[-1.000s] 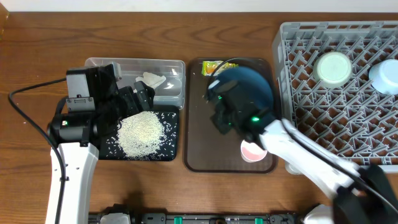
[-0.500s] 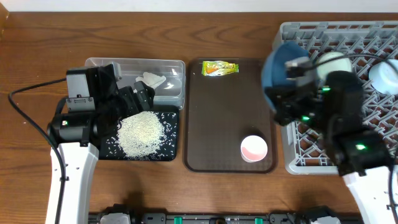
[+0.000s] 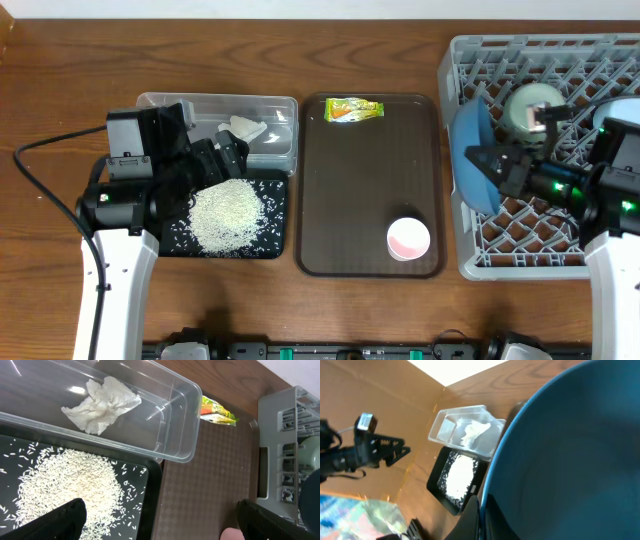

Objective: Sort waste into correct bins and load items into the dishwasher rack

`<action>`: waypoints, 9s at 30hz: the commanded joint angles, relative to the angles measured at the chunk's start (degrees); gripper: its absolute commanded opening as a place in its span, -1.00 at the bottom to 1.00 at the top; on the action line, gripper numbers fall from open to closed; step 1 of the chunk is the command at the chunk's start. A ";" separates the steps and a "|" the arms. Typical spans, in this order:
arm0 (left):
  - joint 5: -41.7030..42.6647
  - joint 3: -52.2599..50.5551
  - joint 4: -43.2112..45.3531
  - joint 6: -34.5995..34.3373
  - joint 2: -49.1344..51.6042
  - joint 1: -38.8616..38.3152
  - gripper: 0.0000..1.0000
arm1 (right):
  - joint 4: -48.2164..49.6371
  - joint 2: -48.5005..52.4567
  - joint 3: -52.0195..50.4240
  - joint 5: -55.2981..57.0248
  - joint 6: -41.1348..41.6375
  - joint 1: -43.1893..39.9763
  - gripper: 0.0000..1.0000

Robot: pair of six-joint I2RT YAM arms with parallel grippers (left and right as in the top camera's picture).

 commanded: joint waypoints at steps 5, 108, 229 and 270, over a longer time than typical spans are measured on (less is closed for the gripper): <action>0.57 0.61 0.04 0.11 0.33 0.04 0.96 | -0.07 3.32 -4.70 -6.40 -3.13 -9.35 -0.98; 0.57 0.61 0.04 0.11 0.33 0.04 0.96 | 17.16 11.80 -11.63 -27.80 10.12 -39.80 0.40; 0.57 0.61 0.04 0.11 0.33 0.04 0.96 | 29.57 23.43 1.46 70.29 -8.81 21.03 -0.43; 0.57 0.61 0.02 0.11 0.33 0.04 0.96 | 22.47 13.94 3.69 61.44 -8.90 24.79 0.07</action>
